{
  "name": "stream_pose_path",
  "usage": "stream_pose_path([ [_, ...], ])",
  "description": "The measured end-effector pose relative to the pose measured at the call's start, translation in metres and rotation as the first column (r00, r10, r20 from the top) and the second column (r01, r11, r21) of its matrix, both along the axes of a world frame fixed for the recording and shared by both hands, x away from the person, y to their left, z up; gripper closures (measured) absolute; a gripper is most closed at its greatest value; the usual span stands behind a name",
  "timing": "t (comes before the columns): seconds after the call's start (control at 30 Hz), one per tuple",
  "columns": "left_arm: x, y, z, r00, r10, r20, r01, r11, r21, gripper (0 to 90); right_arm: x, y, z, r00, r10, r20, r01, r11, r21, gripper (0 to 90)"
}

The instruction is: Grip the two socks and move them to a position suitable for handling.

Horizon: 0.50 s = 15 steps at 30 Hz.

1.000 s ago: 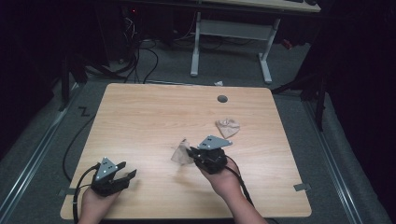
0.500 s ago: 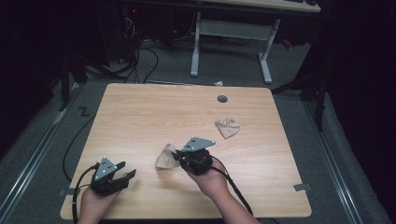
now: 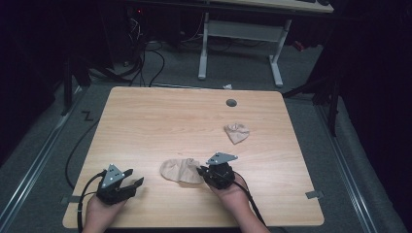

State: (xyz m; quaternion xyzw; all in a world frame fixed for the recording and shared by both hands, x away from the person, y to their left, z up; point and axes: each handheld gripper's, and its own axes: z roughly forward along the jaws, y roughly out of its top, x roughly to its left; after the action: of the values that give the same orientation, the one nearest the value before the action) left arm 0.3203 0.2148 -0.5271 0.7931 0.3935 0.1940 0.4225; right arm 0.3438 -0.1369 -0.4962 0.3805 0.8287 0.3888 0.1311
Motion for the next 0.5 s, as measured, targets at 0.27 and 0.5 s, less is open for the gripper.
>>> stream_pose_path([
  [0.27, -0.002, 0.001, 0.001, 1.0000, 0.002, 0.002, -0.002, 1.0000, 0.000, 45.0, 0.000, -0.010, -0.017, 0.9995, -0.026, -0.017, 0.026, 0.999, -0.026, 84.0],
  [0.5, -0.004, -0.005, 0.003, 1.0000, 0.002, 0.003, -0.002, 1.0000, 0.006, 47.7, 0.001, -0.016, -0.024, 0.9988, -0.046, 0.013, 0.047, 0.997, -0.055, 80.3],
])
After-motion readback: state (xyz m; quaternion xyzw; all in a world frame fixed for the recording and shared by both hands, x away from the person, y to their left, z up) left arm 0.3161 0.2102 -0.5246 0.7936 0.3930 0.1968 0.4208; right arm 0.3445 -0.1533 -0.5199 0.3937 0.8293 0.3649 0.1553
